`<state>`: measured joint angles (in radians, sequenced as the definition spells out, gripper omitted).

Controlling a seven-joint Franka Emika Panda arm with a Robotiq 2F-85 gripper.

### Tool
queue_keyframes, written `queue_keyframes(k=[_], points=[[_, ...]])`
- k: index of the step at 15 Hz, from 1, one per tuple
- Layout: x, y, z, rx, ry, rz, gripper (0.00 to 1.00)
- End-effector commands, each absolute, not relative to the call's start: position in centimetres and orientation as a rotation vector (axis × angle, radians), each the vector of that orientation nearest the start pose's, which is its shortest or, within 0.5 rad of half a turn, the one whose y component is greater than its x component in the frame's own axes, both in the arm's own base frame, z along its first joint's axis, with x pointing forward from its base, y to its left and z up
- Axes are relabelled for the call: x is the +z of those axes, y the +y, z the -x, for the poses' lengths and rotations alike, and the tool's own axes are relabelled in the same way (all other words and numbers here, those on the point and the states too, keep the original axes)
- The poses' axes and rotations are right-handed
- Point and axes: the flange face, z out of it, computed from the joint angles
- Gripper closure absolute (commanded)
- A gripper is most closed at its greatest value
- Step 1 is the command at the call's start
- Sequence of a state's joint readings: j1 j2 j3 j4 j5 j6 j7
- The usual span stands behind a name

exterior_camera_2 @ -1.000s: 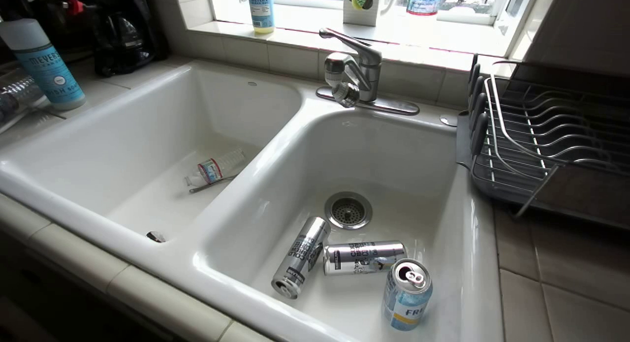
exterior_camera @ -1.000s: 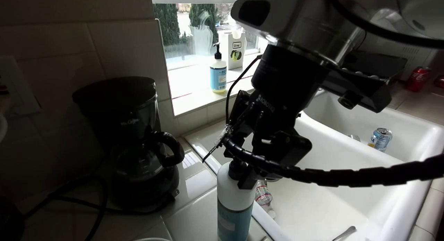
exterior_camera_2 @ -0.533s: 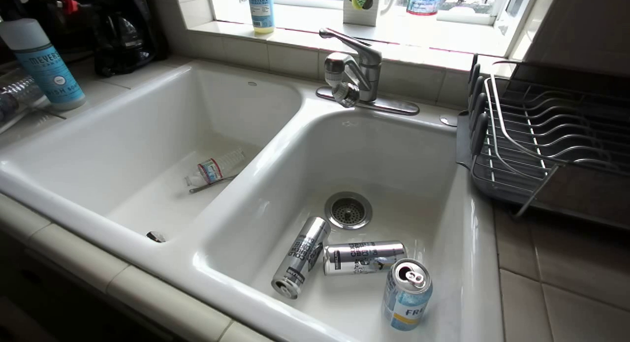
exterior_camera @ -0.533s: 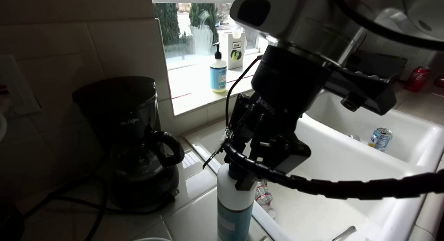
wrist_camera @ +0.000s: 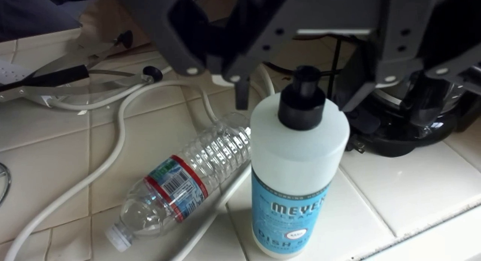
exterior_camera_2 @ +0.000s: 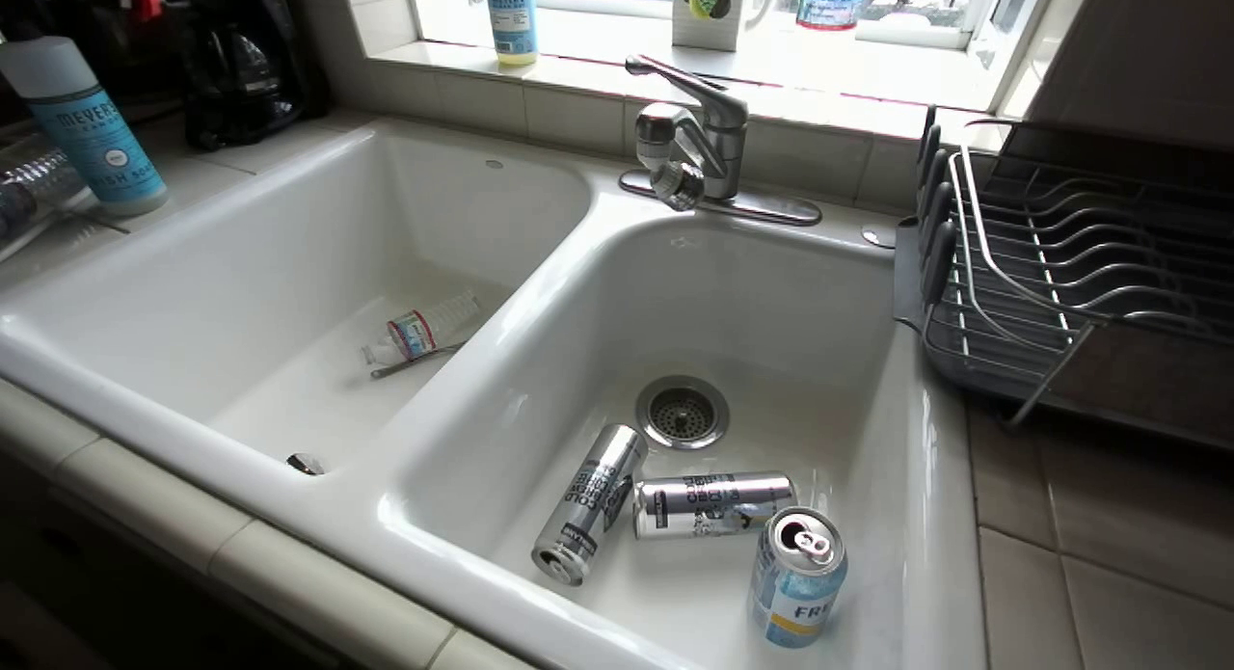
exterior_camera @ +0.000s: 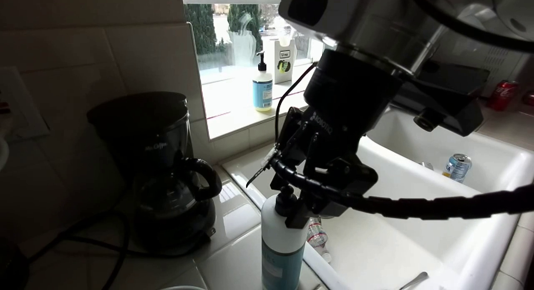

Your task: Put the blue bottle on the window seal

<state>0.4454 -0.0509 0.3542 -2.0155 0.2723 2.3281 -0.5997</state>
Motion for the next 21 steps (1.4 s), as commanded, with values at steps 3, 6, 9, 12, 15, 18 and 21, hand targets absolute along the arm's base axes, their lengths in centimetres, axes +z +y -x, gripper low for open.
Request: queue_keyframes(k=[3,6,9,12,15,18,21], points=[[51.29,41.0,-38.97,-0.462,-1.647,2.366,0.34],[51.1,40.78,-38.63,-0.43,-1.632,2.384,0.45],[50.94,40.65,-38.41,-0.408,-1.622,2.394,0.46],[50.89,40.51,-38.39,-0.4,-1.617,2.405,0.58],[50.71,40.33,-38.78,-0.411,-1.621,2.426,0.83],[50.94,40.24,-39.03,-0.435,-1.631,2.442,0.93],[51.46,40.36,-38.91,-0.439,-1.644,2.45,0.48]])
